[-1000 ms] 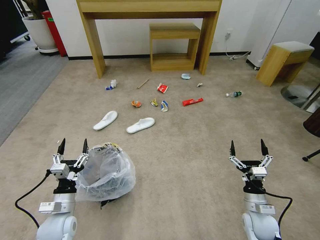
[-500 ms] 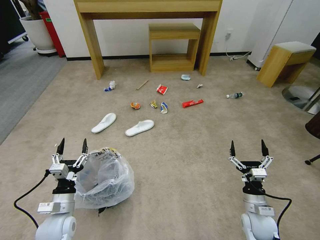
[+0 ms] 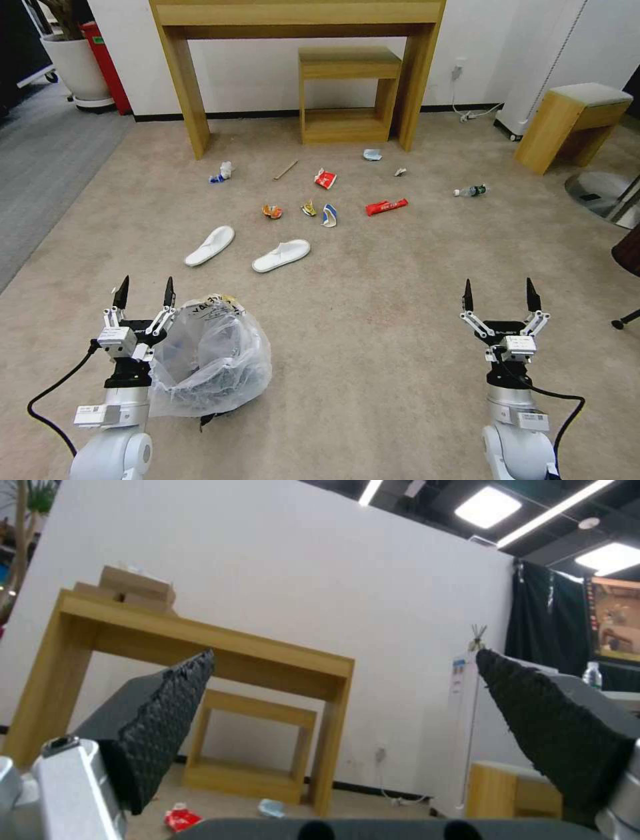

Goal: Pick up the trash bin and place the garbage on the floor into it.

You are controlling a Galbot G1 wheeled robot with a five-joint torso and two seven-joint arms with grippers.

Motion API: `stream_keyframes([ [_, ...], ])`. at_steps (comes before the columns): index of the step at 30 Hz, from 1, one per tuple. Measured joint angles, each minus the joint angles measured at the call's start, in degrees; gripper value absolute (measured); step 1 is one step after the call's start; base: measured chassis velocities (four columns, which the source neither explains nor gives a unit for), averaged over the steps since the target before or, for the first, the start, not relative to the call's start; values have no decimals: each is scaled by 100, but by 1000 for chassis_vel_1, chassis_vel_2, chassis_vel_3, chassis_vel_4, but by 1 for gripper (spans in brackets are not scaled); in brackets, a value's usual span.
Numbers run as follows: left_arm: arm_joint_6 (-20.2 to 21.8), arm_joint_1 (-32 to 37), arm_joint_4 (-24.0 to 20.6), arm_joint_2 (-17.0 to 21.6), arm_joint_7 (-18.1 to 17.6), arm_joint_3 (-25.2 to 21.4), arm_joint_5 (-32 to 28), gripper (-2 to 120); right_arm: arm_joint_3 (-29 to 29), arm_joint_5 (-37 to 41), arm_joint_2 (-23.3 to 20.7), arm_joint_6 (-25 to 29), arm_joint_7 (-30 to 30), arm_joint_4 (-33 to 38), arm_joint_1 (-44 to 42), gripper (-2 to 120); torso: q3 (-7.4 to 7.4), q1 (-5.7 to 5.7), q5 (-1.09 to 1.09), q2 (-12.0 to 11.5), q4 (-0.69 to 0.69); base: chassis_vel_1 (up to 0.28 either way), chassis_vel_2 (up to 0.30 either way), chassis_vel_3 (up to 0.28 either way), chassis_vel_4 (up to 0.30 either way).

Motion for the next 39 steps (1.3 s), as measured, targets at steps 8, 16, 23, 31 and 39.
stream_keyframes([
  [8,14,2,-10,11,0,1,-6,77,-10,29,-18,0,-12,9,6,100,0,0,-2,0,1,227,217,-206,-198],
  [16,30,10,-23,7,0,2,1,77,-50,80,-23,-15,-63,60,-39,100,0,0,-3,0,1,295,283,-280,-280],
  [23,29,25,-26,4,0,-10,9,77,-73,90,0,-13,-39,74,-48,100,0,0,-6,0,2,213,224,-234,-241],
  [31,28,46,-66,-17,-6,-8,49,74,-45,71,-21,0,55,63,-45,100,0,0,1,0,-1,-32,-33,32,28],
  [39,112,65,-66,27,-4,-1,82,80,-43,-116,-71,-143,278,30,-27,100,0,0,-1,0,1,-14,-11,10,5],
])
